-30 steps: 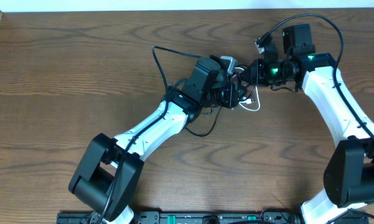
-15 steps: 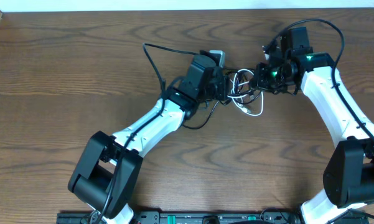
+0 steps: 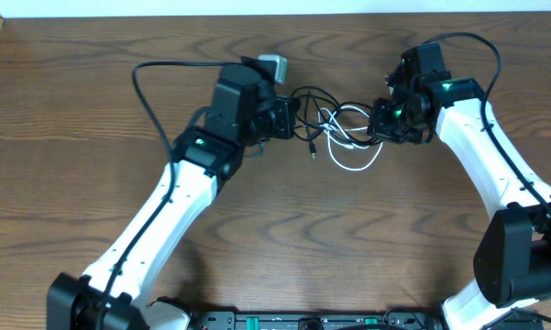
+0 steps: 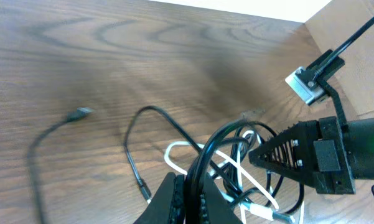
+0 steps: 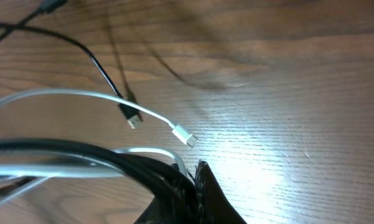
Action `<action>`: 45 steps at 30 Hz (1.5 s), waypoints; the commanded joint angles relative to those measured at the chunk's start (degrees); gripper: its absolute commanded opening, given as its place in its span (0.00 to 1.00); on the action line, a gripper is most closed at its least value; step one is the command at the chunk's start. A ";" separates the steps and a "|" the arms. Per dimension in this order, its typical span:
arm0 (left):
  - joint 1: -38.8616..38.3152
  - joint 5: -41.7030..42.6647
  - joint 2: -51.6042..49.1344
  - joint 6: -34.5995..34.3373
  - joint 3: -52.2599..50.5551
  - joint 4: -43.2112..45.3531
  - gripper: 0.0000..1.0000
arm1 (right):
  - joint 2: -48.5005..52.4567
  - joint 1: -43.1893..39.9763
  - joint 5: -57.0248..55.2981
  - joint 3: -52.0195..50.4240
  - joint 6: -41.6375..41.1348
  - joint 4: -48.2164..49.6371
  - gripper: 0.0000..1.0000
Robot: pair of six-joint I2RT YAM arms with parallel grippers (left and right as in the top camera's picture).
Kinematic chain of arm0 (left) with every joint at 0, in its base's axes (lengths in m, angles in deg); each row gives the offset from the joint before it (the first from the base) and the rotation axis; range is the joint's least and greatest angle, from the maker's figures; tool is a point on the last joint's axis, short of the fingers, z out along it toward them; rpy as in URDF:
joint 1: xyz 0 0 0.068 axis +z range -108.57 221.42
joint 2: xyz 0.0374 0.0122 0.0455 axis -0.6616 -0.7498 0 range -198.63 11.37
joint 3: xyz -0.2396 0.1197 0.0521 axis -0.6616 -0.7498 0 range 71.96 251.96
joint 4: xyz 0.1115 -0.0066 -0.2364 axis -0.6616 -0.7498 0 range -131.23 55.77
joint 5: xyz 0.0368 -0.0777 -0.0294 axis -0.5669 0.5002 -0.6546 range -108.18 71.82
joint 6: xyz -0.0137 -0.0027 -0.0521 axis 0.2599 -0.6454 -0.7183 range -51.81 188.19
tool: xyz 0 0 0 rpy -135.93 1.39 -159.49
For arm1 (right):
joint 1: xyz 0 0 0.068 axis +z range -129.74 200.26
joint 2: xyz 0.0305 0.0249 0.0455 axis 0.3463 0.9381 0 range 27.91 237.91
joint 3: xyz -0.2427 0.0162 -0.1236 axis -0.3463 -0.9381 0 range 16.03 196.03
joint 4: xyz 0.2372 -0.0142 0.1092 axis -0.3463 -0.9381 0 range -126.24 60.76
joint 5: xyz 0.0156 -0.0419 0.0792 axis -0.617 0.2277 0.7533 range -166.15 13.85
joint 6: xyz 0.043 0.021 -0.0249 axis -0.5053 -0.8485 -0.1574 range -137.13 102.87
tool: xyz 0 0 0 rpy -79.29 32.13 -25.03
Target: Untangle cables
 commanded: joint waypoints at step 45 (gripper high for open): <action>-12.37 -0.85 -15.23 14.16 0.96 -7.91 0.58 | -0.22 -7.08 8.52 0.13 9.81 -0.42 0.43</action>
